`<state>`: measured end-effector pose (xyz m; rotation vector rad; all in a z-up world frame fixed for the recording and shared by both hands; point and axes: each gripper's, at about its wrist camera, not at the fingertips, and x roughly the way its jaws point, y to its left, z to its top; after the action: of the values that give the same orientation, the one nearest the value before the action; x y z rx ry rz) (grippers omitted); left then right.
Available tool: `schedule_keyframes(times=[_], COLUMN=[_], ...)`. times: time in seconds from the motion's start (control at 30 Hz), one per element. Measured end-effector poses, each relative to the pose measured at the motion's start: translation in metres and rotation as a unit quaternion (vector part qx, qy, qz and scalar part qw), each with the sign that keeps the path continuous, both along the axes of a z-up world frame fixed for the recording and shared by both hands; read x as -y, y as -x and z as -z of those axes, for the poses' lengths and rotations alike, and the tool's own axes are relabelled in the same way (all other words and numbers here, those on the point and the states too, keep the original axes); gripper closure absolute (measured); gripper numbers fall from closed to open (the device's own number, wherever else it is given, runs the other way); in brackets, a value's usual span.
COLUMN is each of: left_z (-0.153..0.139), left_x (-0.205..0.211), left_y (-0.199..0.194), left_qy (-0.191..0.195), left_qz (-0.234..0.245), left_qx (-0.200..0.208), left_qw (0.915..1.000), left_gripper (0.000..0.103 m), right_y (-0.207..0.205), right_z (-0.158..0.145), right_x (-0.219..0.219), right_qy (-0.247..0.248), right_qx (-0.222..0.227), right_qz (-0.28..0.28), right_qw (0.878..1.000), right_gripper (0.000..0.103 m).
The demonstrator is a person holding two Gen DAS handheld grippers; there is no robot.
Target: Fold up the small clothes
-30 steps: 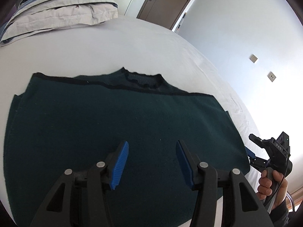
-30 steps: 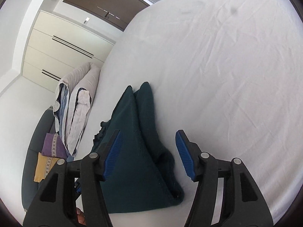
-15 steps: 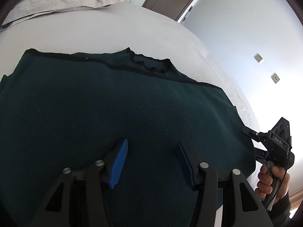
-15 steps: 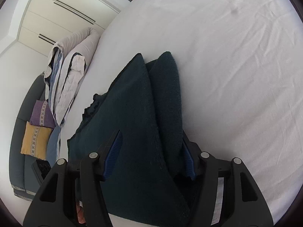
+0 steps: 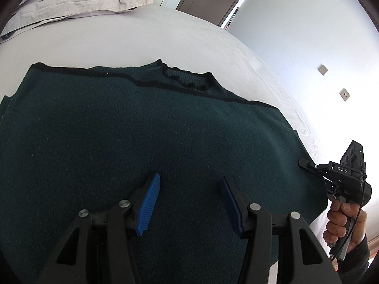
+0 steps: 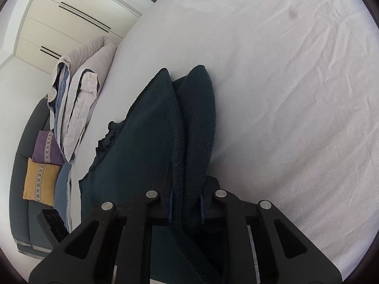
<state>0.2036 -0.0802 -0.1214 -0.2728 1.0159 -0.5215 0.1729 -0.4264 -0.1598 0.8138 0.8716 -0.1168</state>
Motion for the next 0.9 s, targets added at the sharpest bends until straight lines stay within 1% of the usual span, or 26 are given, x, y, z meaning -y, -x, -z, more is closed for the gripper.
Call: schedule_keyframes(times=[0.13,0.17,0.23,0.3,0.37,0.4,0.43,0.47,0.5,0.53,0.57,0.6,0.67,0.73,0.87,0.9], left_z=[0.000,0.000,-0.001,-0.002,-0.004,-0.006,-0.007,-0.008,-0.008,-0.008,-0.009,-0.009,-0.009,-0.007,-0.003,-0.004], left_x=[-0.008,-0.010,-0.016,-0.026,-0.043,-0.056,-0.067,-0.077,-0.086,-0.092,-0.096,-0.098,-0.099,-0.096,-0.080,-0.077], left_y=[-0.003,-0.004,-0.007,-0.010,-0.010,-0.010,-0.010,-0.010,-0.010,-0.011,-0.012,-0.012,-0.014,-0.018,-0.030,-0.033], left_qy=[0.025,0.034,0.054,0.080,0.122,0.150,0.167,0.183,0.197,0.208,0.218,0.225,0.238,0.243,0.238,0.233], left_qz=[-0.004,-0.005,-0.007,-0.015,-0.034,-0.050,-0.063,-0.072,-0.080,-0.082,-0.081,-0.079,-0.075,-0.074,-0.057,-0.053], left_qx=[-0.013,-0.018,-0.030,-0.045,-0.061,-0.067,-0.068,-0.068,-0.071,-0.077,-0.083,-0.087,-0.094,-0.106,-0.134,-0.139], left_qw=[0.9996,0.9993,0.9981,0.9957,0.9900,0.9852,0.9815,0.9781,0.9745,0.9716,0.9690,0.9672,0.9639,0.9615,0.9603,0.9612], left_gripper=[0.048,0.048,0.049,0.054,0.055,0.054,0.052,0.046,0.043,0.042,0.041,0.036,0.030,0.028,0.025,0.025], right_y=[-0.006,-0.010,-0.017,-0.029,-0.038,-0.042,-0.046,-0.051,-0.056,-0.062,-0.068,-0.071,-0.073,-0.070,-0.061,-0.058], right_z=[-0.023,-0.033,-0.052,-0.073,-0.088,-0.094,-0.096,-0.094,-0.089,-0.082,-0.073,-0.065,-0.053,-0.049,-0.039,-0.040], right_x=[-0.019,-0.031,-0.055,-0.094,-0.139,-0.165,-0.186,-0.210,-0.227,-0.241,-0.250,-0.255,-0.254,-0.249,-0.240,-0.240], right_qy=[0.048,0.069,0.096,0.125,0.131,0.138,0.145,0.152,0.154,0.153,0.154,0.150,0.136,0.127,0.122,0.121], right_qx=[0.000,0.001,0.007,0.017,0.033,0.040,0.043,0.042,0.037,0.028,0.018,0.010,0.001,0.004,0.008,0.008], right_qz=[-0.017,-0.030,-0.058,-0.101,-0.152,-0.181,-0.204,-0.232,-0.249,-0.263,-0.270,-0.270,-0.263,-0.259,-0.274,-0.279], right_qw=[0.999,0.997,0.994,0.987,0.979,0.973,0.967,0.960,0.955,0.952,0.950,0.951,0.955,0.958,0.954,0.952], right_gripper=[0.090,0.090,0.091,0.091,0.091,0.091,0.091,0.091,0.091,0.091,0.091,0.091,0.091,0.090,0.087,0.082])
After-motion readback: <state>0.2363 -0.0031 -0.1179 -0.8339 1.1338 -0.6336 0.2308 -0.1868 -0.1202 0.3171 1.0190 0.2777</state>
